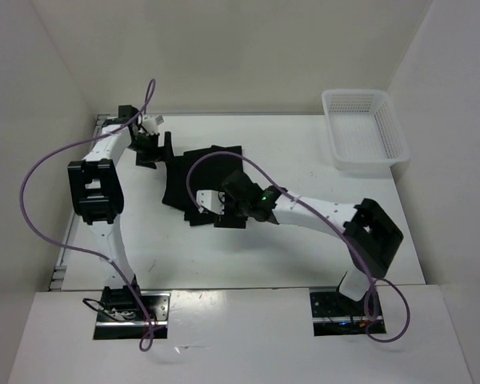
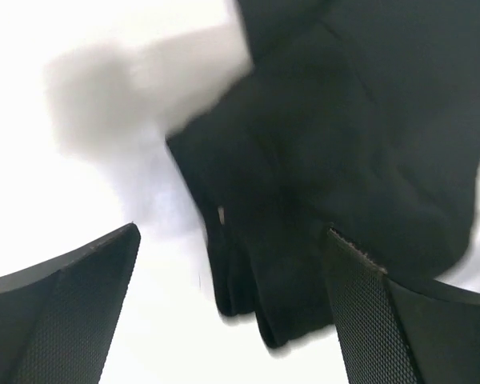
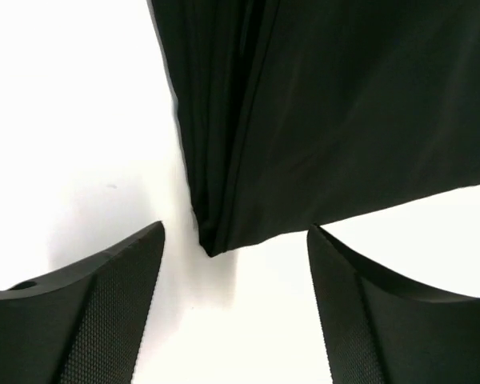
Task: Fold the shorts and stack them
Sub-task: Fold the shorts
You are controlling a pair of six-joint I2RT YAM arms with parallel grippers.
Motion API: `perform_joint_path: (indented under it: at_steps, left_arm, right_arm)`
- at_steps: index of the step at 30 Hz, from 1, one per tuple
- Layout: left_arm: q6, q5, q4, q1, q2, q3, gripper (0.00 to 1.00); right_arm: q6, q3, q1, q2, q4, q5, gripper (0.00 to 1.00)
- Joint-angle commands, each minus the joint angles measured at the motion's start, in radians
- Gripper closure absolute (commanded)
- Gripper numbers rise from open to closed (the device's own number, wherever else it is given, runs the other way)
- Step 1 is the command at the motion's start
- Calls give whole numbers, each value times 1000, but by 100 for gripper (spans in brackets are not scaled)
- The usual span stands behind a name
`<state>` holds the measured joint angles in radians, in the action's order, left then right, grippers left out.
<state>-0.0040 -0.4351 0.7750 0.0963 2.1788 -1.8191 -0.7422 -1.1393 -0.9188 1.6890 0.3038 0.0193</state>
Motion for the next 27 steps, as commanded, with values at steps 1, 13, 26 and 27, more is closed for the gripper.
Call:
perform_joint_path:
  at_steps: [1, 13, 26, 27]
  left_arm:
    - [4, -73, 4, 36, -232, 39, 0]
    - [4, -146, 35, 34, -315, 365, 7]
    - [4, -159, 44, 3, -215, 414, 39]
    - [4, -159, 44, 3, -215, 414, 41]
  right_arm:
    - [64, -36, 3, -144, -25, 181, 22]
    - [524, -226, 273, 110, -359, 196, 49]
    - [682, -467, 310, 472, -315, 56, 54]
    - [711, -476, 310, 486, -315, 45, 54]
